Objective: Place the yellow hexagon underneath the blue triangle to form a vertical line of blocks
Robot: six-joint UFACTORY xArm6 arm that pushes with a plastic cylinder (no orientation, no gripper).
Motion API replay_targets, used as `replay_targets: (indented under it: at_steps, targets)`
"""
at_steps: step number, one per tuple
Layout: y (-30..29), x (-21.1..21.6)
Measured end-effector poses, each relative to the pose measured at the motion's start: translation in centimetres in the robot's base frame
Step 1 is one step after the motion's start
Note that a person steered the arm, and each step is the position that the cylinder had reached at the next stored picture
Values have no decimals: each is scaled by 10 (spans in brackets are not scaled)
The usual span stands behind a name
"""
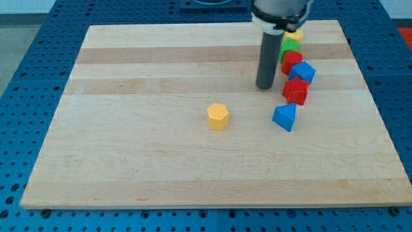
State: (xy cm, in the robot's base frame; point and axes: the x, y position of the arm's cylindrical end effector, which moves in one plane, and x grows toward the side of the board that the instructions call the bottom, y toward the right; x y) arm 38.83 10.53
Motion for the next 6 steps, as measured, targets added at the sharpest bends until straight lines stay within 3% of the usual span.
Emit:
replay_targets:
  at_steps: [3, 6]
  targets:
    - [16, 35]
    - [-115, 18]
